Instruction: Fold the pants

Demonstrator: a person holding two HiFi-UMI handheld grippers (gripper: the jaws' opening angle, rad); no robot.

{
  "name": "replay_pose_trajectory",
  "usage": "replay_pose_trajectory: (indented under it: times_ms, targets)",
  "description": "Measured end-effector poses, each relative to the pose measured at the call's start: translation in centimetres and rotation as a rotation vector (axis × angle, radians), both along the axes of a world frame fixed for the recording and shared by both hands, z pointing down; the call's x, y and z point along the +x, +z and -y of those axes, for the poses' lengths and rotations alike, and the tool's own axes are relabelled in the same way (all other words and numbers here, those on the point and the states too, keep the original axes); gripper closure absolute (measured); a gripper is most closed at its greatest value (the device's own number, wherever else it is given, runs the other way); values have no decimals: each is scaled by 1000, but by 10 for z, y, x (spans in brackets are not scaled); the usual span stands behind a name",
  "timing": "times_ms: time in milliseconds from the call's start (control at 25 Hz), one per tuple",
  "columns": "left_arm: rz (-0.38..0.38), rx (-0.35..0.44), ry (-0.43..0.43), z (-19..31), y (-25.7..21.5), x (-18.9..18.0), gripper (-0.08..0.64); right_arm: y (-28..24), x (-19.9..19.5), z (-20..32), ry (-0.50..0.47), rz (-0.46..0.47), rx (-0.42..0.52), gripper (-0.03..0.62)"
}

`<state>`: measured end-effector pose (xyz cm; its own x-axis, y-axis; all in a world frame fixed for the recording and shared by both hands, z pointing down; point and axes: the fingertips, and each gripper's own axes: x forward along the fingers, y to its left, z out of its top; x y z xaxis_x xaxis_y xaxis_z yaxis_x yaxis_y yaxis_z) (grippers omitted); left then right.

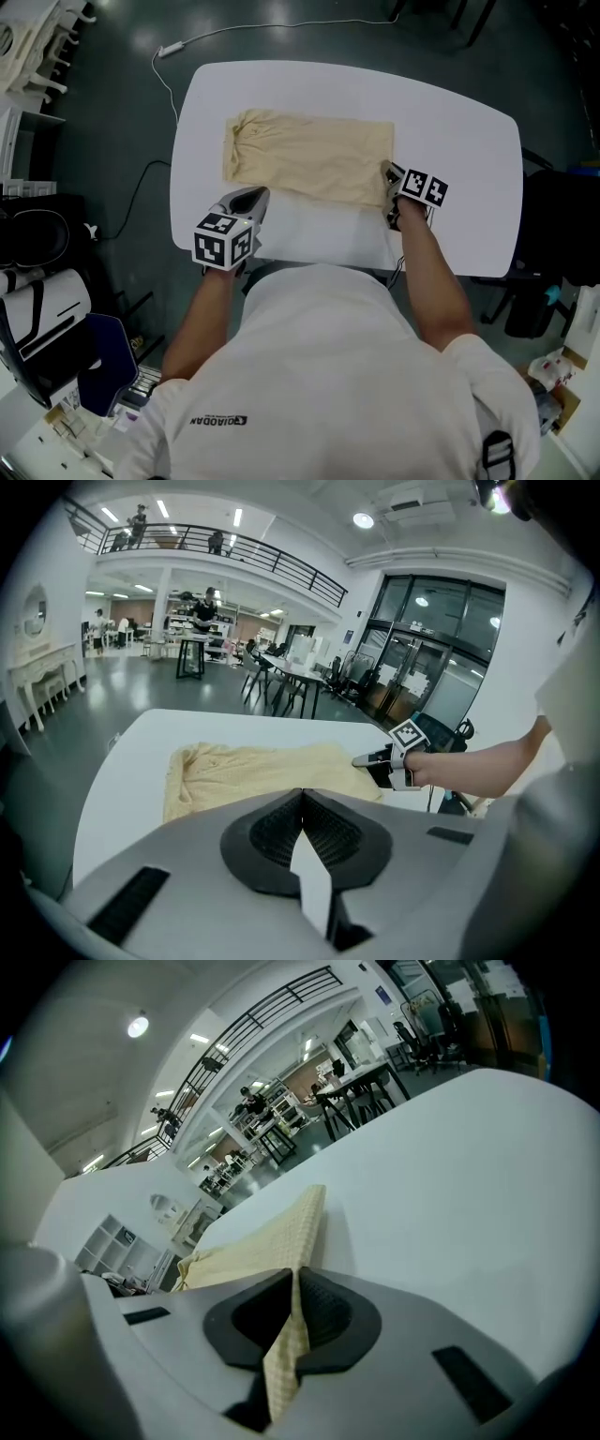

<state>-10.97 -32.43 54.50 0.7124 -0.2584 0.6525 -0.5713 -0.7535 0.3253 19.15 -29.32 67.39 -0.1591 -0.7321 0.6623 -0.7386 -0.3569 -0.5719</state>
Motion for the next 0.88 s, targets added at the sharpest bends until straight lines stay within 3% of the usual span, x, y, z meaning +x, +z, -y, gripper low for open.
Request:
replay_pose_trajectory:
  times_ms: [360,880]
  targets:
    - [-36,29,2,11,-9,-31,532,-68,-33,19,-21,-95,117,555]
    - [-92,61,6,30,-18,-67,532,-157,-114,63,-96,-117,272,556]
